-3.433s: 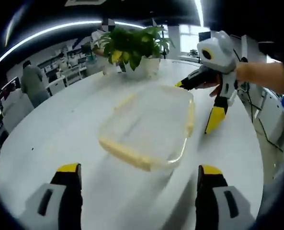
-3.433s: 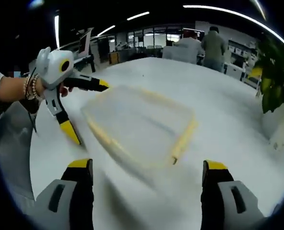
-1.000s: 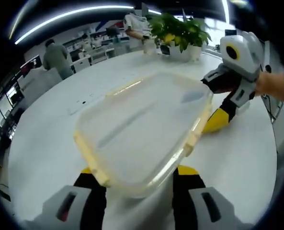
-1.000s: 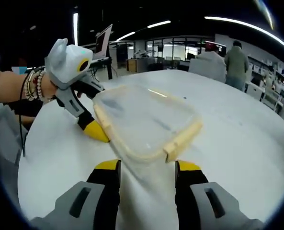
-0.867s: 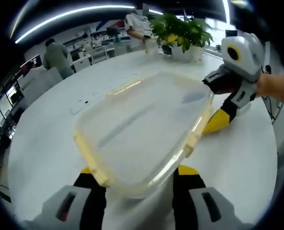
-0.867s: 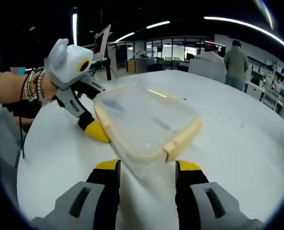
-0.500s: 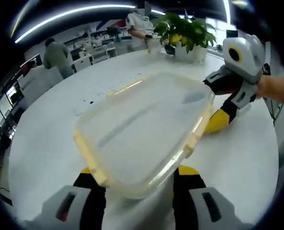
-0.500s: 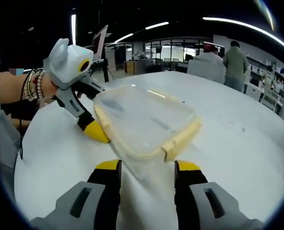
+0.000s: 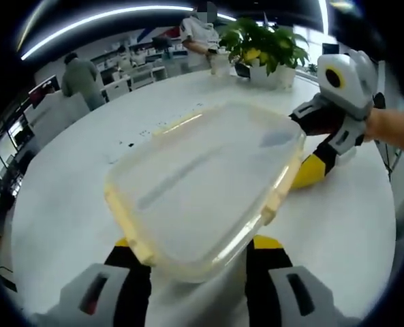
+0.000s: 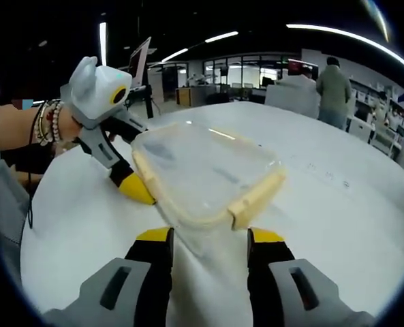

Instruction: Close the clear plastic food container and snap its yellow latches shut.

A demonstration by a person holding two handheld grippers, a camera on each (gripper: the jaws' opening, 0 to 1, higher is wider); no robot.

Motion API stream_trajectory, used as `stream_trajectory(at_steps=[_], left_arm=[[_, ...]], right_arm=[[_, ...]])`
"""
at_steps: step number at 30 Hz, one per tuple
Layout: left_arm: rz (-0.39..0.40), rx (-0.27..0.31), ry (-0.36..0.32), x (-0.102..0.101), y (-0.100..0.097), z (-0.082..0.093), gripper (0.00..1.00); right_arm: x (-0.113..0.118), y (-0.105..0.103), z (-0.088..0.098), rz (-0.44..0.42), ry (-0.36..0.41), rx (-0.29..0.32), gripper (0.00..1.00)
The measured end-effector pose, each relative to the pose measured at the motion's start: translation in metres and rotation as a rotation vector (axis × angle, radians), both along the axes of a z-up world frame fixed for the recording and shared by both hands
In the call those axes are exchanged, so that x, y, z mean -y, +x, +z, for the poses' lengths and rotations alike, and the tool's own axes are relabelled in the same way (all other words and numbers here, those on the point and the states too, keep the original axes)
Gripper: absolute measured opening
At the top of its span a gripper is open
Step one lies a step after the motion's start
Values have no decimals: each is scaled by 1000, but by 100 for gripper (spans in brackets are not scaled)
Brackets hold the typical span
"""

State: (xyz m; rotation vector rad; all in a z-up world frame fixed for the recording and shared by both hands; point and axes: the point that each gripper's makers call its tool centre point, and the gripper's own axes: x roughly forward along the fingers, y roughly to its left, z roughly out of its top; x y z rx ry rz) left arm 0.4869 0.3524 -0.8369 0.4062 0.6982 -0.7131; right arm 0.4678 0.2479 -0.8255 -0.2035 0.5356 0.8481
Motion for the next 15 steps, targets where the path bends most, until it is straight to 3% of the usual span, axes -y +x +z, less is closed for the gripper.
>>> stream_trajectory(at_steps=[5, 8, 15], left_arm=[[6, 10, 3, -2, 0, 1, 50], [11, 14, 22, -5, -5, 2, 46], [21, 16, 30, -13, -16, 4, 47]], right_arm=[[-2, -3, 1, 1, 13, -9, 45], [-1, -6, 1, 1, -30, 8, 49], [15, -15, 14, -41, -29, 19, 50]])
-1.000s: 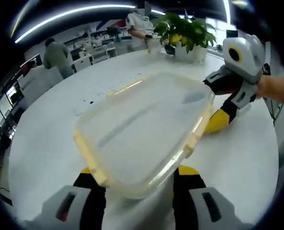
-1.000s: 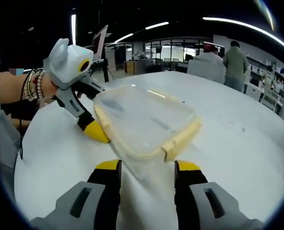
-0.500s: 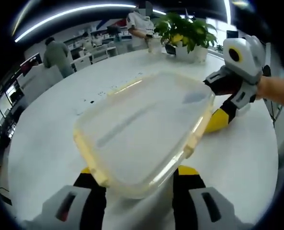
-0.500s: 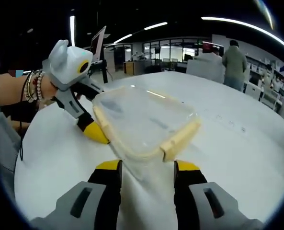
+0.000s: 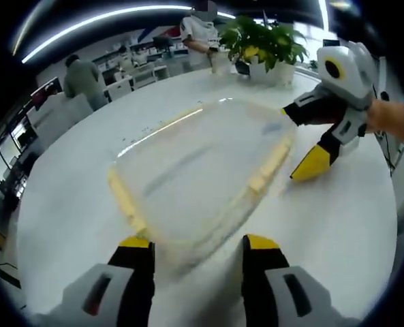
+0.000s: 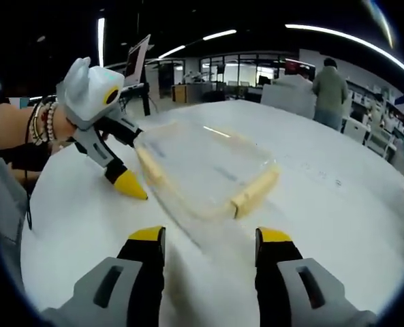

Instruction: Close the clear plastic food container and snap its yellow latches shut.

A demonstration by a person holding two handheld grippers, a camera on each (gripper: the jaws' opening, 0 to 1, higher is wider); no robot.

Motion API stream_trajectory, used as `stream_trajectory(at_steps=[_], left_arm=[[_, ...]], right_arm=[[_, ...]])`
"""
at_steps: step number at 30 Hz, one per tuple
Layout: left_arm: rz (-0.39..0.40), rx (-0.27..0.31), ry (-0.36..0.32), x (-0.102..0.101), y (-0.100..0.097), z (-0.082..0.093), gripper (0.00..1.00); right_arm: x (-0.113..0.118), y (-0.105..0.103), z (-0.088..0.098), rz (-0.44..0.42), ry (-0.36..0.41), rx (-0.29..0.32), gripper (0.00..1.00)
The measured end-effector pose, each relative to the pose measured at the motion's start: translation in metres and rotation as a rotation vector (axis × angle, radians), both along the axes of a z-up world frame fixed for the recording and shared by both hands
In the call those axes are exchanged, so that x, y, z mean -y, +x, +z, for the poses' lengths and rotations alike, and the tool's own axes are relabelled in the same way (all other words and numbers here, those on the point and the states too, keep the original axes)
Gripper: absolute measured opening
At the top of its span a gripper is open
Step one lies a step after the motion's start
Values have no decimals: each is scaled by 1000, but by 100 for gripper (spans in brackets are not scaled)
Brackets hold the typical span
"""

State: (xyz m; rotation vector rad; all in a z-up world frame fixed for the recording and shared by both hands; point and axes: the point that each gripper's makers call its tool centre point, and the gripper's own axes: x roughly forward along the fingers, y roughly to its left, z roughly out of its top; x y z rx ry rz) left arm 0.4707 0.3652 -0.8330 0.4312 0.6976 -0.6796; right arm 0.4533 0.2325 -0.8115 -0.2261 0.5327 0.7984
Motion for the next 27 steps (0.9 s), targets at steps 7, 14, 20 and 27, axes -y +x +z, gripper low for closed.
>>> stream_trajectory(at_steps=[7, 14, 20, 27], left_arm=[[30, 12, -124, 4, -16, 25, 47], [6, 107, -265, 11, -44, 70, 54], [20, 146, -378, 6, -79, 105, 71], [65, 224, -462, -15, -129, 147, 87]], right_arm=[[9, -12, 24, -55, 34, 24, 51], [4, -43, 53, -50, 51, 79, 55], [2, -77, 73, -62, 67, 120, 65], [3, -131, 88, -119, 114, 172, 67]])
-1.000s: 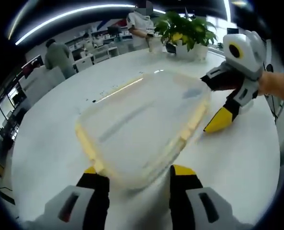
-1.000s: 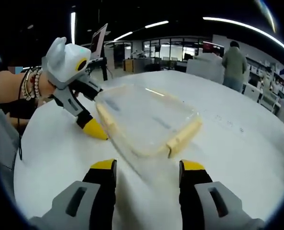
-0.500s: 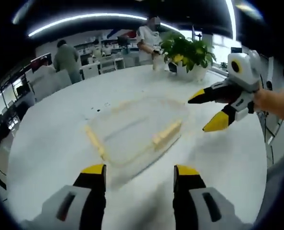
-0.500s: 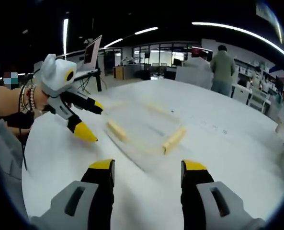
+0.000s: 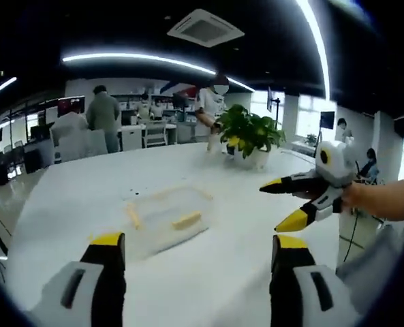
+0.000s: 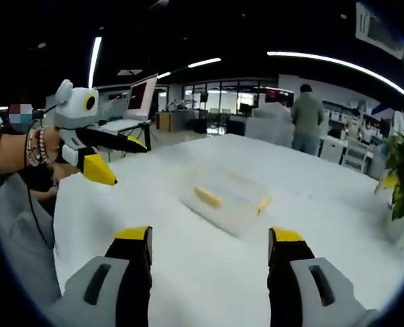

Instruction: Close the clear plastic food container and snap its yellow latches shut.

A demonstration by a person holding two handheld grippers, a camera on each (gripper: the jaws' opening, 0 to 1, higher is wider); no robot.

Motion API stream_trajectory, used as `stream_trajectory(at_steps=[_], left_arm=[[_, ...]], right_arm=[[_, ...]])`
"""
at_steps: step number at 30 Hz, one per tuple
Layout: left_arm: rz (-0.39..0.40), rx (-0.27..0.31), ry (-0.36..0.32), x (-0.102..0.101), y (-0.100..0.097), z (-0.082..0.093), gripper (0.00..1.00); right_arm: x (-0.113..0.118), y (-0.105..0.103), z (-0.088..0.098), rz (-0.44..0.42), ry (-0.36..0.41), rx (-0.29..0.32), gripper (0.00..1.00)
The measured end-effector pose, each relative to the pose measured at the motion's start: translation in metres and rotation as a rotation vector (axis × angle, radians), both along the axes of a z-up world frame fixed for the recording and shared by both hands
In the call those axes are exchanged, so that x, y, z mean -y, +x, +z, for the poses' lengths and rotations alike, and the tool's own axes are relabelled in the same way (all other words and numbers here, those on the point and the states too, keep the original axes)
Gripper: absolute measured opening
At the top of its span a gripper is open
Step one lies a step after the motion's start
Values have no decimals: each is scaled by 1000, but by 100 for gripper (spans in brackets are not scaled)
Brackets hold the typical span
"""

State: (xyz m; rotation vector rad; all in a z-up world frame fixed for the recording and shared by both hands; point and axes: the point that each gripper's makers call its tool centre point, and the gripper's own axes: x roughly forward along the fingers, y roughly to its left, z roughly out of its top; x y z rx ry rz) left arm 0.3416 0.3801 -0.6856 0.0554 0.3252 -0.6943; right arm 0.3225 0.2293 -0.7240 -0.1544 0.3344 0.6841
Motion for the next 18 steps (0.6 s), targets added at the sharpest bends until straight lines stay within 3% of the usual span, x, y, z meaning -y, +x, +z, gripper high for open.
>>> stream_trajectory(at_steps=[1, 5, 11, 13, 18], left_arm=[[-9, 30, -5, -4, -10, 6, 86], [20, 61, -38, -24, -40, 17, 85], [56, 41, -79, -55, -79, 16, 85], [74, 59, -102, -67, -93, 18, 85], [137, 55, -75, -100, -118, 9, 83]], right_arm=[[1, -4, 2, -9, -2, 6, 67], [5, -25, 14, -46, 10, 27, 67], [18, -58, 35, -102, 2, 84, 66], [23, -71, 42, -126, 27, 110, 66], [41, -102, 31, -186, -19, 100, 66]])
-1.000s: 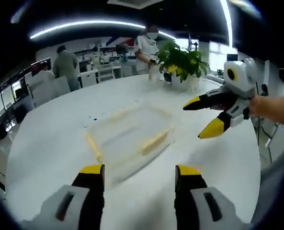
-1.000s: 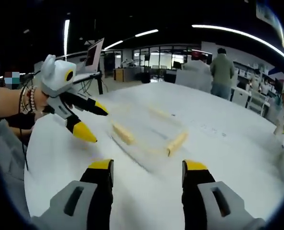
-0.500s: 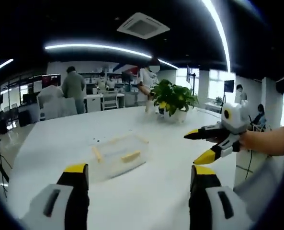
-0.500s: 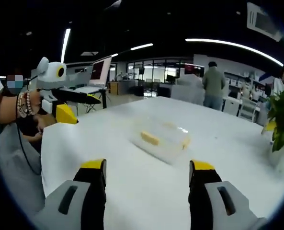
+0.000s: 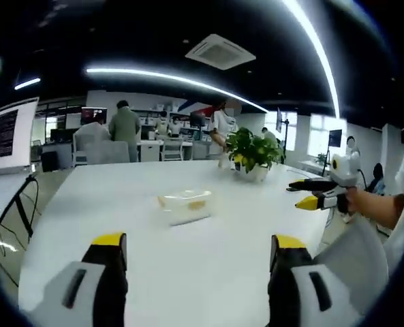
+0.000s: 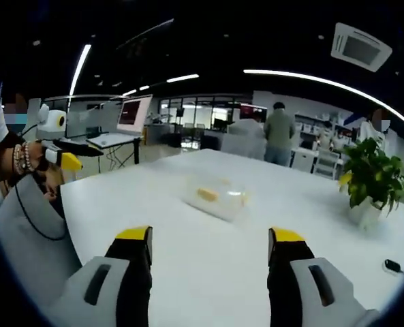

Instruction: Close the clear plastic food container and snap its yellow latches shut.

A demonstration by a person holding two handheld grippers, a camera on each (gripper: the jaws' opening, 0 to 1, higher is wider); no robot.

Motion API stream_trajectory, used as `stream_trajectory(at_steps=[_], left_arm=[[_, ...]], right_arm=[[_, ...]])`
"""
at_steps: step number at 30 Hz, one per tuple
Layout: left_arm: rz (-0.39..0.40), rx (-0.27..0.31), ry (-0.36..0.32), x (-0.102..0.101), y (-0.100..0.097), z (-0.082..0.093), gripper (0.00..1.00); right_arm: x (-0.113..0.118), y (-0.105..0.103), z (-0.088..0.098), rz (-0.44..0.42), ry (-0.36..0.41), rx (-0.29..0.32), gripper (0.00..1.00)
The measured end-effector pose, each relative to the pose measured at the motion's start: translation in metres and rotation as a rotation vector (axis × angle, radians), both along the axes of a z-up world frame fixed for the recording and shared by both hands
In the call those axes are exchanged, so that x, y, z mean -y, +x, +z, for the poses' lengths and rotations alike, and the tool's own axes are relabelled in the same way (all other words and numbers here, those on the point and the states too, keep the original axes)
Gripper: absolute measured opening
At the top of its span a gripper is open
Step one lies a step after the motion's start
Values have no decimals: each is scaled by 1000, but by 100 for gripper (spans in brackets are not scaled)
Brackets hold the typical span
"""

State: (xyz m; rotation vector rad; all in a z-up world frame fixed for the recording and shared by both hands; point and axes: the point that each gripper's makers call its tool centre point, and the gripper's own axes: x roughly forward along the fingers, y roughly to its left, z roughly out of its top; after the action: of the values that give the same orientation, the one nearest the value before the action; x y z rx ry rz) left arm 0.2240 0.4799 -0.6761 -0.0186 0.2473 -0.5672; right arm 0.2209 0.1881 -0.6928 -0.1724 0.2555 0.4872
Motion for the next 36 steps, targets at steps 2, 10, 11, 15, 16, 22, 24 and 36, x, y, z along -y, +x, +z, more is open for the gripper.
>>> stream_trajectory(at_steps=[2, 10, 11, 15, 16, 22, 24, 36], left_arm=[[27, 2, -24, -8, -8, -1, 83], [61, 1, -17, -25, -28, -14, 80], [64, -7, -34, -25, -29, -15, 80], [75, -15, -48, -23, -37, -23, 80], [67, -14, -28, -22, -39, -26, 80], [46, -43, -26, -22, -43, -40, 79], [52, -17, -40, -23, -41, -36, 80], [59, -99, -125, -24, -39, -48, 80]], right_arm=[[7, -11, -1, -32, 10, 0, 66], [16, -32, -10, -107, 49, 0, 65], [16, -33, -10, -112, 49, 3, 65], [17, -36, -13, -126, 74, 13, 68], [18, -36, -13, -129, 73, 14, 69], [20, -38, -13, -141, 55, 37, 64], [20, -37, -14, -143, 56, 39, 64], [17, -38, -27, -116, 61, -9, 59]])
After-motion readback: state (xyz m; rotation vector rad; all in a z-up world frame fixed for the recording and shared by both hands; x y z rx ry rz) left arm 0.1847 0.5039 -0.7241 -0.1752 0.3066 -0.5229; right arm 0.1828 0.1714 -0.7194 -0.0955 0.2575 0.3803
